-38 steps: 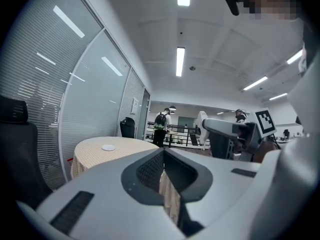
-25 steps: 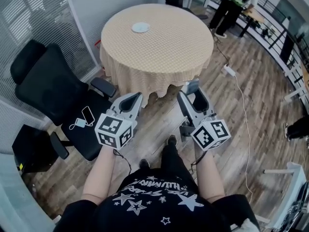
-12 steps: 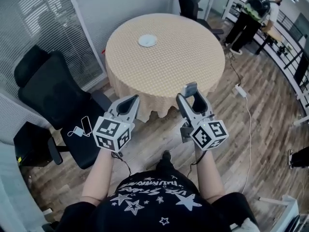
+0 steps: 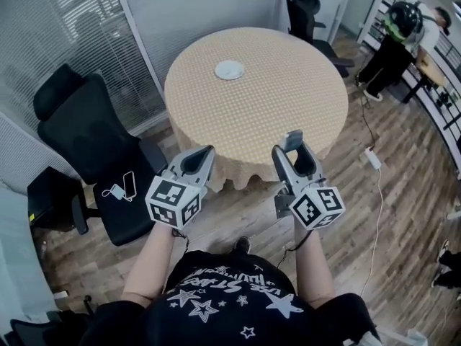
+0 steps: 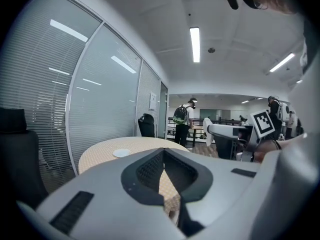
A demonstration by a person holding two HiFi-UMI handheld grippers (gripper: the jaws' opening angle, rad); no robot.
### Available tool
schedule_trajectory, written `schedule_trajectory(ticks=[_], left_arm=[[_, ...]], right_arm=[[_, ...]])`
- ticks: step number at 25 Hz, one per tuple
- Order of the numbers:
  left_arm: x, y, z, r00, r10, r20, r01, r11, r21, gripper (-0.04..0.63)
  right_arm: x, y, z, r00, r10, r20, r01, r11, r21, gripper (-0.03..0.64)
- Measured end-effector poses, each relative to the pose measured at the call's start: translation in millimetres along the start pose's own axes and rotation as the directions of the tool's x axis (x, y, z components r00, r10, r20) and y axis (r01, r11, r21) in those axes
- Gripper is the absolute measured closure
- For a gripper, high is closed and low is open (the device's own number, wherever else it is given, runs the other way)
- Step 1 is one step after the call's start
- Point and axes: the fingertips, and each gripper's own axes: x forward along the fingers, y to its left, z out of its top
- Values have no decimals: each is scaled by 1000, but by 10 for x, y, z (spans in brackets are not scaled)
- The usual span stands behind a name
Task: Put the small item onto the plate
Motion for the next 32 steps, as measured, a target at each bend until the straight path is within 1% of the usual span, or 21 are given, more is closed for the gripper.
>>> schedule_trajectory(ticks=[5, 8, 11, 16, 22, 27, 32], left_arm=[[80, -22, 30, 997, 78, 5, -78, 997, -14, 591], [86, 38, 13, 994, 108, -2, -108, 994, -7, 590], [136, 99, -12, 992, 128, -5, -128, 992, -18, 590], [328, 244, -61, 993, 116, -14, -116, 992, -39, 590], [707, 447, 64, 997, 79, 12, -79, 997, -23, 590], [1058, 718, 67, 998, 60, 9, -60, 998, -30, 589], [1452, 1069, 50, 999, 51, 10, -50, 998, -36, 589]], right_arm=[[18, -198, -2, 1000, 29, -10, -28, 999, 32, 321], [89, -241, -63, 999, 37, -19, -36, 998, 50, 321], [143, -287, -98, 999, 38, -32, -36, 998, 52, 321], [286, -360, -126, 999, 26, -45, -24, 998, 50, 321], [592, -515, -65, 999, 7, -48, -7, 1000, 9, 321], [844, -777, -125, 997, -33, -70, 33, 999, 0, 321], [1281, -1011, -225, 994, -54, -96, 53, 998, -14, 321]])
